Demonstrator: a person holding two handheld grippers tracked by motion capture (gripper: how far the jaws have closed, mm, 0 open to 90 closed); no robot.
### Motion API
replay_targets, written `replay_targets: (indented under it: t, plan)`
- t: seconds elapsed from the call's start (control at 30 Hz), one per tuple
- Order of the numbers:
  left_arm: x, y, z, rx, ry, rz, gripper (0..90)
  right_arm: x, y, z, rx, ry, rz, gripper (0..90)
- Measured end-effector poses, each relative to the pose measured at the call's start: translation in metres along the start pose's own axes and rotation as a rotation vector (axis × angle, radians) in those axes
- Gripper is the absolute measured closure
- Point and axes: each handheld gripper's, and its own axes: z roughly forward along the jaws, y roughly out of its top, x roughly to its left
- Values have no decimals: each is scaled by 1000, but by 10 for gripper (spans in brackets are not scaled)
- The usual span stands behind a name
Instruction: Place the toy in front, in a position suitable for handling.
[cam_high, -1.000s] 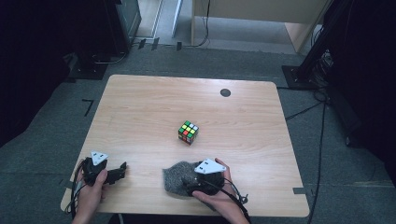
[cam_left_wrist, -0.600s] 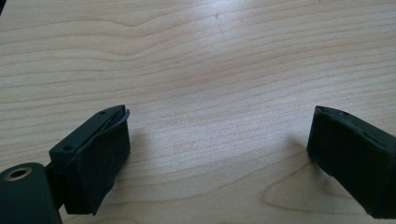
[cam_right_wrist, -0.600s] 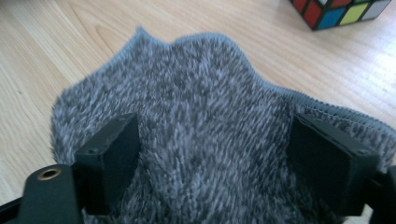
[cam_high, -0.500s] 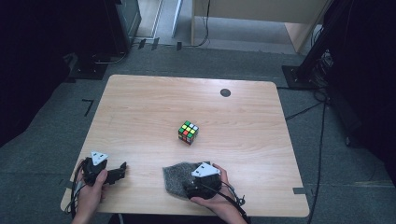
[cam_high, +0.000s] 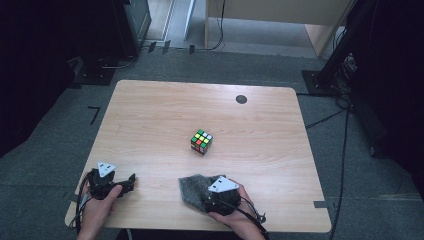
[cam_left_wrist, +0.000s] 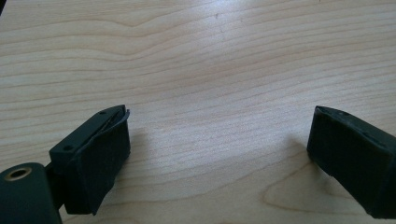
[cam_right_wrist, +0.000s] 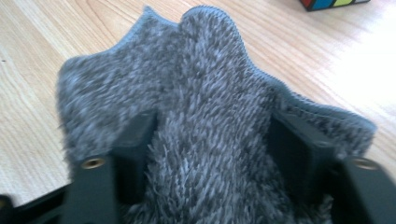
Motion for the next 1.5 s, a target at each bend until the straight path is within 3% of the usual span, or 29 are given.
replay_targets:
  t: [0.1,0.27,0.33,0.5,0.6,0.63,0.73,0.93,1.2,1.5]
  plan:
    - [-2,0,0,0,13,-13,61,-2,-1,-2,-11,18,2,640]
    - [-2,0,0,1,14,-13,60,-6,-1,-7,-8,13,8,742]
    - [-2,0,0,1,14,-13,60,-7,-1,-9,-11,10,9,750]
    - [-2,0,-2,12,6,-7,61,-18,0,-23,-77,-14,44,765]
    - [-3,0,-3,13,10,-18,61,-27,1,-34,-112,-27,89,765]
    - [-5,2,-5,-1,-10,-22,61,-34,1,-40,-117,-13,133,765]
    - [-10,5,-6,-14,-21,-8,61,-45,-1,-48,-120,-11,168,765]
    - [-30,23,-7,-45,-82,17,61,-59,-2,-62,-149,-46,190,764]
    - [-53,39,-1,-48,-135,56,61,-74,-7,-74,-168,-114,199,761]
    - [-94,65,12,-81,-218,114,62,-87,-12,-82,-195,-154,240,757]
